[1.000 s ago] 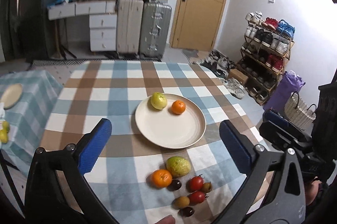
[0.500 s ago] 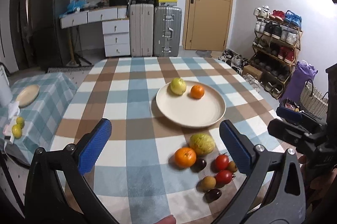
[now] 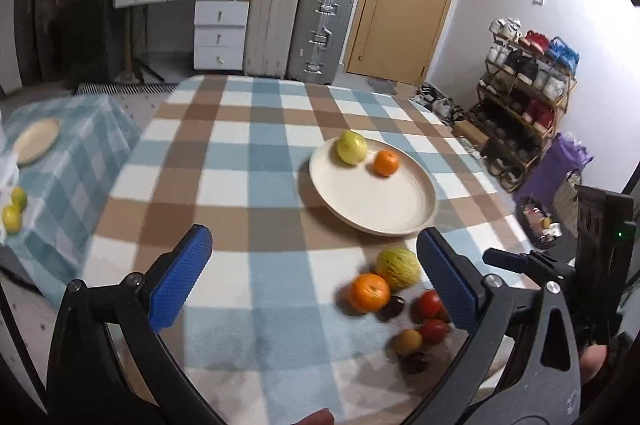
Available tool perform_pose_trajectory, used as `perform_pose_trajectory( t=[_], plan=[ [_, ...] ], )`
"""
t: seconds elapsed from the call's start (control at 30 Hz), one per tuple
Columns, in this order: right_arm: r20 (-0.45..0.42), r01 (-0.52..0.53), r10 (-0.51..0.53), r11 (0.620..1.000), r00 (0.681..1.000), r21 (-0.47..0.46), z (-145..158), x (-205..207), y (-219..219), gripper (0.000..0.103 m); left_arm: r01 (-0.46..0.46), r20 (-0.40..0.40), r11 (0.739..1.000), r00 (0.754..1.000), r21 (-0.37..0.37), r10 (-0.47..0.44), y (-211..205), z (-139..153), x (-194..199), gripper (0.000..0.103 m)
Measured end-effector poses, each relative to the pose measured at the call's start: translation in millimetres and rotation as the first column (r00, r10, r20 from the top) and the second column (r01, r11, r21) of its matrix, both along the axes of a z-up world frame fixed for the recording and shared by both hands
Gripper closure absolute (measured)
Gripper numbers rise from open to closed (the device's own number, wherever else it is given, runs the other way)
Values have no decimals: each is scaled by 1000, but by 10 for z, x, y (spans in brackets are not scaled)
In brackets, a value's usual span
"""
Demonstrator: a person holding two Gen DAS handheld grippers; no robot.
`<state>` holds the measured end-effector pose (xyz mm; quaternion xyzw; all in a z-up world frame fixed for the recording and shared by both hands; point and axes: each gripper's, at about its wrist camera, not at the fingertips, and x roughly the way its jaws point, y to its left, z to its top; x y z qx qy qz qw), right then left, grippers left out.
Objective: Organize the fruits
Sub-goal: 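Move the right gripper to the large green textured fruit and grasp it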
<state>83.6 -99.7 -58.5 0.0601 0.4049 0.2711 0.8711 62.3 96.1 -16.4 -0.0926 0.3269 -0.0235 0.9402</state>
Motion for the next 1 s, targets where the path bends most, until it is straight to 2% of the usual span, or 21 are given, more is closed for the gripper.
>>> perform_pose_trajectory(
  t=[0.1, 0.27, 0.37, 0.47, 0.73, 0.8, 0.87, 1.0],
  plan=[
    [-31, -25, 24, 1000, 999, -7, -91, 97, 67, 0, -6, 6, 1000, 1000, -15, 6, 80, -21, 34, 1],
    [-97, -36, 38, 999, 995, 24, -211, 282, 137, 0, 16, -49, 997, 999, -72, -20, 109, -128, 99, 1],
    [-138, -39, 47, 998, 989, 58, -281, 431, 170, 0, 29, -34, 998, 999, -64, -31, 86, -126, 102, 1],
    [-143, -46, 52, 998, 988, 46, -312, 541, 217, 0, 35, -26, 998, 999, -43, -36, 52, -121, 97, 1],
    [-199, -54, 72, 994, 977, 95, -453, 749, 216, 2, 63, -43, 996, 997, -70, -66, 8, -149, 119, 1],
    [-209, -55, 75, 993, 975, 103, -478, 770, 210, 5, 67, -38, 995, 997, -71, -70, -4, -143, 111, 1],
    [-228, -56, 83, 991, 970, 120, -510, 799, 197, 16, 66, -37, 996, 997, -65, -69, -18, -143, 108, 1],
    [-257, -48, 84, 989, 963, 144, -558, 827, 169, 18, 62, -40, 996, 997, -63, -65, -23, -145, 98, 1]
  ],
)
